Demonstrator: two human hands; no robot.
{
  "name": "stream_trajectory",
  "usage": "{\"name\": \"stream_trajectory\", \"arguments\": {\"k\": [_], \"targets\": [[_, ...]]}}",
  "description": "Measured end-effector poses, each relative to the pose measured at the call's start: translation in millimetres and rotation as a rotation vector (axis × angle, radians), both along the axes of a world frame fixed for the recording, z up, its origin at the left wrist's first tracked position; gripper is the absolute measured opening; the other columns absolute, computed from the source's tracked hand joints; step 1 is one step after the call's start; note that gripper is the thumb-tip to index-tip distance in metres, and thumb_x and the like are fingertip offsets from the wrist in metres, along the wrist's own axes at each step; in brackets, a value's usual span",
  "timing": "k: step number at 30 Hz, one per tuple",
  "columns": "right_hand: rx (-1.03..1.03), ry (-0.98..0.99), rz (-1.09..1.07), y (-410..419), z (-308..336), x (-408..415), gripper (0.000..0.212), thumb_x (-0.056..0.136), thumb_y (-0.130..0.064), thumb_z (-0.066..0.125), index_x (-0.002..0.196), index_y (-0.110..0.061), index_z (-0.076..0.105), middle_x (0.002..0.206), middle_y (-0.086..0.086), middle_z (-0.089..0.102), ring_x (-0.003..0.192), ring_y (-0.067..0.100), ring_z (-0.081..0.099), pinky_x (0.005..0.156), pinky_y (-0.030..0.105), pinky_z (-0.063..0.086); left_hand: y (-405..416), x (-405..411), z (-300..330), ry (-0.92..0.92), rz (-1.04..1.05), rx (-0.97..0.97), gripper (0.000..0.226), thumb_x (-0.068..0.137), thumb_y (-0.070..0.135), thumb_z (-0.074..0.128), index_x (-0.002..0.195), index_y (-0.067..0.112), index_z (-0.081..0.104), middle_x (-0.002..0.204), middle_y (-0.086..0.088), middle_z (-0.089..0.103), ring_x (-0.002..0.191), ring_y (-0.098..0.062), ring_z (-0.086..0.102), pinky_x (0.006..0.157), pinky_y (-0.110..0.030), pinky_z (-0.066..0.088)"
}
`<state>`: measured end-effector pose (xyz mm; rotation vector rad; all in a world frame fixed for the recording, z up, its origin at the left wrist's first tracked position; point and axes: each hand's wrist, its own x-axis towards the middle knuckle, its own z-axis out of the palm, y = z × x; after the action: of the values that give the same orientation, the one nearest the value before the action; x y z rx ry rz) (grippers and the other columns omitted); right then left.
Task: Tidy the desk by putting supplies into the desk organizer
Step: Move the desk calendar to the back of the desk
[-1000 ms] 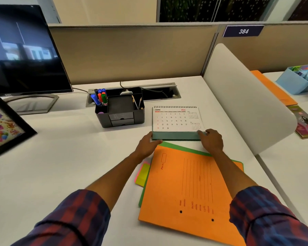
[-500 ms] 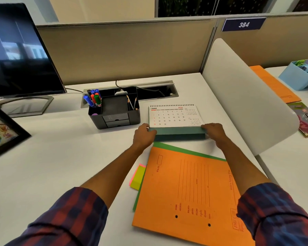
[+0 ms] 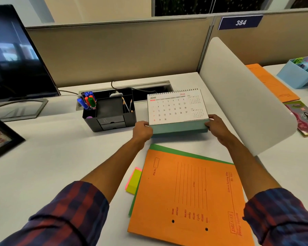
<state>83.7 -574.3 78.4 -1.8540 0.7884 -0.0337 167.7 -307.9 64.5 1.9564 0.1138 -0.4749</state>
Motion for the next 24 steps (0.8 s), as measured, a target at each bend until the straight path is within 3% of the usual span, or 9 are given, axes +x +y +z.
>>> {"name": "stream_trajectory", "arguments": {"k": [2,5,8,11,15,24], "targets": [[-0.038,-0.012,0.026,1,1,-2,0.037,0.098,-0.004,0.041,0.135,-0.009,0.042,0.126,0.008,0.053,0.111,0.021,0.05,0.085,0.029,0.041,-3,1,3,-0.024,0.014,-0.013,0.015,0.088,-0.001,0.059,0.099,0.009,0.055,0.101,-0.011,0.064,0.088,-0.024,0.059,0.051,-0.024,0.044],[-0.082,-0.038,0.093,-1,1,-4,0.04,0.095,0.002,0.04,0.133,-0.011,0.04,0.129,0.007,0.054,0.117,0.022,0.051,0.09,0.03,0.044,-9,6,5,-0.064,-0.034,-0.001,0.025,0.087,0.005,0.067,0.104,0.011,0.049,0.105,-0.007,0.06,0.093,-0.019,0.056,0.069,-0.027,0.051],[-0.118,-0.055,0.142,-1,-3,-6,0.041,0.093,0.006,0.039,0.13,-0.012,0.039,0.134,0.009,0.054,0.123,0.025,0.051,0.099,0.036,0.047,-15,10,7,-0.099,-0.078,0.018,0.036,0.088,-0.004,0.058,0.119,0.008,0.046,0.121,-0.007,0.058,0.106,-0.022,0.055,0.086,-0.031,0.049],[-0.138,-0.055,0.134,0,-7,-6,0.041,0.093,0.005,0.039,0.13,-0.012,0.039,0.134,0.008,0.054,0.121,0.025,0.052,0.095,0.033,0.047,-19,14,6,-0.106,-0.102,0.031,0.041,0.088,-0.009,0.052,0.125,0.007,0.044,0.13,-0.011,0.057,0.117,-0.028,0.054,0.095,-0.037,0.05],[-0.129,-0.05,0.129,-2,-16,-7,0.04,0.095,0.001,0.04,0.132,-0.014,0.04,0.136,0.007,0.053,0.124,0.026,0.051,0.098,0.035,0.048,-22,18,-2,-0.104,-0.132,0.044,0.039,0.09,-0.01,0.046,0.124,0.007,0.043,0.131,-0.013,0.055,0.118,-0.029,0.053,0.095,-0.038,0.051],[-0.103,-0.078,0.063,-8,-24,-3,0.034,0.1,-0.009,0.037,0.131,-0.019,0.045,0.135,0.003,0.054,0.116,0.017,0.048,0.089,0.026,0.04,-34,29,-10,-0.135,-0.189,0.062,0.041,0.09,-0.011,0.042,0.127,0.006,0.043,0.135,-0.014,0.053,0.124,-0.031,0.05,0.101,-0.044,0.048]]}}
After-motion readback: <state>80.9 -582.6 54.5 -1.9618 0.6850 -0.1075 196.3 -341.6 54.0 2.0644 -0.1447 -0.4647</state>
